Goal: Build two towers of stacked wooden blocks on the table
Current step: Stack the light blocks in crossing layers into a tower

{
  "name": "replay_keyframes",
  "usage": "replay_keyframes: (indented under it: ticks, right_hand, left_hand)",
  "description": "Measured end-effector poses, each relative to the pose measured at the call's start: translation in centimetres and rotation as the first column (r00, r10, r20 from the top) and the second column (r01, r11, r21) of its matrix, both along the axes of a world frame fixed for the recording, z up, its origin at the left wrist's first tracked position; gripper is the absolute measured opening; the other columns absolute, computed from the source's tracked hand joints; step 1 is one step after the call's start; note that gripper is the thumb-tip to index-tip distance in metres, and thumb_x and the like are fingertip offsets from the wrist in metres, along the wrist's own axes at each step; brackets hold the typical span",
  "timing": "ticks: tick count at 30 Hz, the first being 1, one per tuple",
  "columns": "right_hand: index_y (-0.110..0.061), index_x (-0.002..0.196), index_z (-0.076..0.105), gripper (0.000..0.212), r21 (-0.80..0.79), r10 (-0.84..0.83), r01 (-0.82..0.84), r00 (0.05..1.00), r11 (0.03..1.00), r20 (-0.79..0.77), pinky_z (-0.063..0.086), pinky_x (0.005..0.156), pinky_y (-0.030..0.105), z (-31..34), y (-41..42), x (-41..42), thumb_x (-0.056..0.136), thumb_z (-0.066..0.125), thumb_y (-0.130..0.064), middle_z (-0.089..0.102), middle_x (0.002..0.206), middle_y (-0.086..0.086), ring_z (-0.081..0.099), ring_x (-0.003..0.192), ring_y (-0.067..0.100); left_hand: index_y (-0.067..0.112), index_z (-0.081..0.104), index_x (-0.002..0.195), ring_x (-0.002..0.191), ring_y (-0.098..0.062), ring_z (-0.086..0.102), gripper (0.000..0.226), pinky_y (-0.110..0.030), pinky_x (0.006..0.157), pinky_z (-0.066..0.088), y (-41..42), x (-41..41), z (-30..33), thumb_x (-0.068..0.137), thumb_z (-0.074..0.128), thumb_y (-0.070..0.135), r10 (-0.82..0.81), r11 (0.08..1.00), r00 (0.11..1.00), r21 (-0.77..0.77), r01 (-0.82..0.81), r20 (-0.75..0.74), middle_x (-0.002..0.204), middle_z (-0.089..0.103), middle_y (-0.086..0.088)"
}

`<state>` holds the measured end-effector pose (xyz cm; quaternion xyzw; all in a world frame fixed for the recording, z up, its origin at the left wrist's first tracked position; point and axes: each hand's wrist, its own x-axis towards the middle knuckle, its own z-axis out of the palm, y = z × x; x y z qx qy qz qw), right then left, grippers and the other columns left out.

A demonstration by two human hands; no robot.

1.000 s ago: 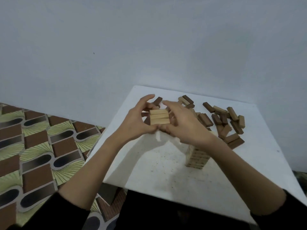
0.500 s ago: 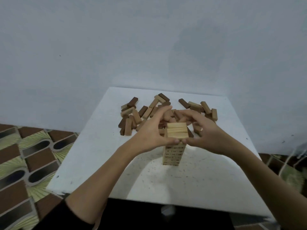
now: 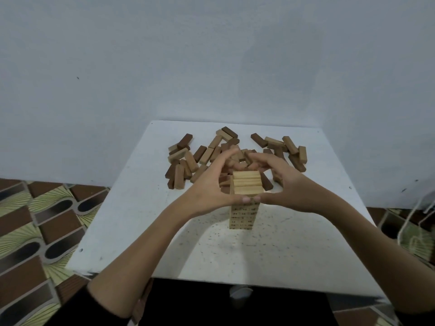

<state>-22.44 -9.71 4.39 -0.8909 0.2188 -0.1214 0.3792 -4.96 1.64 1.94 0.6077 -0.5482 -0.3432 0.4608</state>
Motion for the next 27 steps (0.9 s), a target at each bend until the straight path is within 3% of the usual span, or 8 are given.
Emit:
replay_keyframes:
  ticks: [5, 10, 12, 19, 27]
  right_hand:
    - [-0.029, 0.138, 0.031, 0.081, -0.007, 0.027, -0.027, 0.999, 1.000, 0.032, 0.030, 0.084, -0.005, -0.2, 0.1, 0.3, 0.074, 0.078, -0.017, 0.047, 0.119, -0.012, 0.038, 0.111, -0.015]
    - [-0.027, 0.137, 0.031, 0.081, -0.073, 0.047, -0.043, 0.997, 0.996, 0.059, 0.029, 0.084, -0.004, -0.6, 0.1, 0.5, 0.072, 0.079, -0.016, 0.046, 0.115, -0.013, 0.036, 0.109, -0.018]
    - [-0.028, 0.136, 0.030, 0.082, -0.103, 0.060, -0.052, 0.996, 0.993, 0.072, 0.029, 0.086, -0.003, -0.9, 0.0, 0.6, 0.072, 0.080, -0.016, 0.046, 0.114, -0.013, 0.037, 0.110, -0.016]
    - [-0.025, 0.136, 0.029, 0.082, -0.215, 0.089, -0.061, 0.988, 0.975, 0.124, 0.030, 0.092, 0.001, -1.8, -0.2, 0.6, 0.072, 0.080, -0.016, 0.049, 0.114, -0.006, 0.044, 0.111, 0.005]
    - [-0.026, 0.135, 0.028, 0.081, -0.152, 0.063, -0.045, 0.991, 0.987, 0.117, 0.029, 0.089, -0.002, -1.8, 0.0, 0.5, 0.073, 0.079, -0.014, 0.049, 0.119, -0.003, 0.042, 0.112, 0.003]
  left_hand:
    - [0.028, 0.025, 0.145, 0.117, -0.005, 0.051, 0.102, -0.024, 0.101, 0.043, 0.1, -0.2, -0.1, 0.060, 0.081, 0.031, -0.002, 1.000, 0.999, -0.013, 0.002, 0.040, 0.118, 0.052, 0.008]
    - [0.024, 0.028, 0.144, 0.110, -0.001, 0.054, 0.097, -0.018, 0.095, 0.045, 0.0, -0.1, -0.4, 0.064, 0.083, 0.021, 0.012, 1.000, 0.999, -0.021, -0.011, 0.051, 0.115, 0.053, 0.006]
    - [0.023, 0.029, 0.144, 0.108, 0.000, 0.055, 0.095, -0.017, 0.093, 0.046, 0.0, -0.1, -0.6, 0.067, 0.083, 0.015, 0.011, 1.000, 0.999, -0.026, -0.009, 0.047, 0.114, 0.054, 0.006]
    - [0.032, 0.031, 0.139, 0.113, -0.010, 0.054, 0.091, -0.033, 0.102, 0.045, -0.1, -0.2, -1.1, 0.062, 0.080, 0.027, 0.037, 0.999, 0.999, -0.011, -0.037, 0.023, 0.116, 0.054, 0.001]
    - [0.035, 0.032, 0.136, 0.113, -0.011, 0.054, 0.089, -0.033, 0.104, 0.043, -0.1, -0.2, -1.3, 0.061, 0.080, 0.029, 0.039, 0.999, 0.999, -0.004, -0.039, -0.033, 0.114, 0.056, 0.004]
